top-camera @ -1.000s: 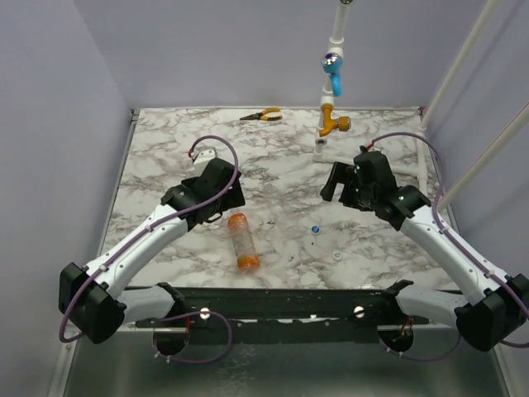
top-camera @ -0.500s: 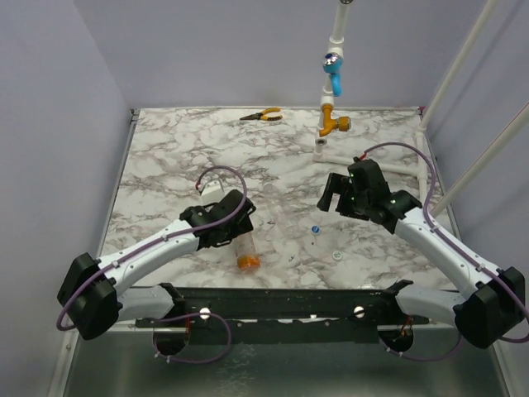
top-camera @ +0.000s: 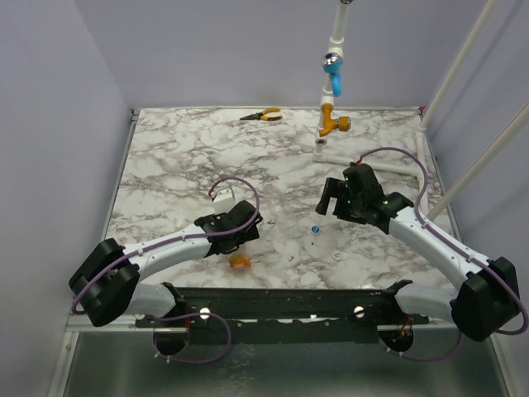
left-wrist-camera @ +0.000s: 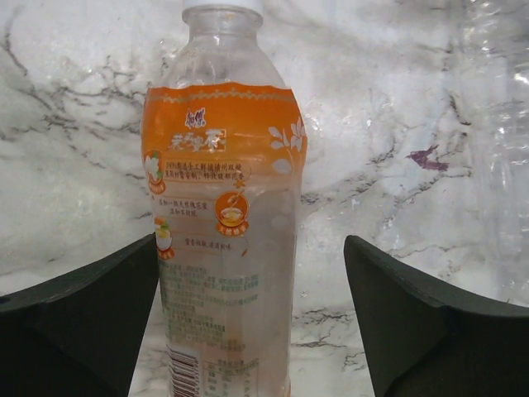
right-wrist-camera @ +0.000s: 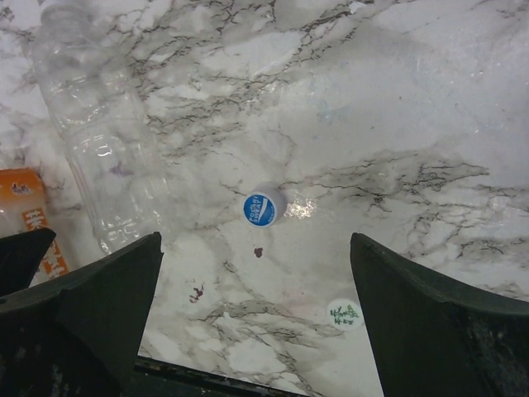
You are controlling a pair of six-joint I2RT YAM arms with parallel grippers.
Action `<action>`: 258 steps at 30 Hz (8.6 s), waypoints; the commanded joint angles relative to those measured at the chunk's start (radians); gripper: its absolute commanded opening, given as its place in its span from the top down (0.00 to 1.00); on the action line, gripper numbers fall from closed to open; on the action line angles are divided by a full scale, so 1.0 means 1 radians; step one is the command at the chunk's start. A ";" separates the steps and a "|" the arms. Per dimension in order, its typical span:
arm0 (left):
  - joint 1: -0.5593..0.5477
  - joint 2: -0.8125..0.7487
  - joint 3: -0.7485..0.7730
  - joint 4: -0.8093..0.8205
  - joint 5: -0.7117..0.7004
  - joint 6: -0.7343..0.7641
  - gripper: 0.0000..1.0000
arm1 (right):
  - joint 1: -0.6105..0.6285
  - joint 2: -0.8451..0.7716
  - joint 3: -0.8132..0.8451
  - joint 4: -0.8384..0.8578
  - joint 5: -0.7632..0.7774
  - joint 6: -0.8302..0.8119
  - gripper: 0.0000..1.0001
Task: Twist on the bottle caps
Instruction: Pick up the plastic bottle at the center of the board, then screw the bottle cap onto the plastic bottle.
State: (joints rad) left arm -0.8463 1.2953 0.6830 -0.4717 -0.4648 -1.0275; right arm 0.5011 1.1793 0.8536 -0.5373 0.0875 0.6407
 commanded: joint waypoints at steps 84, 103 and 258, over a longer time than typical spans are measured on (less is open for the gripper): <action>0.058 -0.577 -0.094 0.473 0.875 1.184 0.42 | 0.171 0.013 0.013 -0.202 0.031 0.151 0.70; 0.057 -0.586 -0.039 0.364 1.045 1.195 0.42 | 0.119 -0.068 0.337 -0.028 -0.727 -0.022 0.71; -0.290 -0.246 -0.238 1.379 0.339 1.483 0.63 | 0.117 0.261 0.664 -0.405 -0.527 0.332 0.75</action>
State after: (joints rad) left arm -1.1038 1.0355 0.4240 0.6201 -0.2695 0.4534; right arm 0.5930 1.3975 1.4826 -0.9337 -0.4191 0.9737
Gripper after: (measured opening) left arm 0.588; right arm 0.325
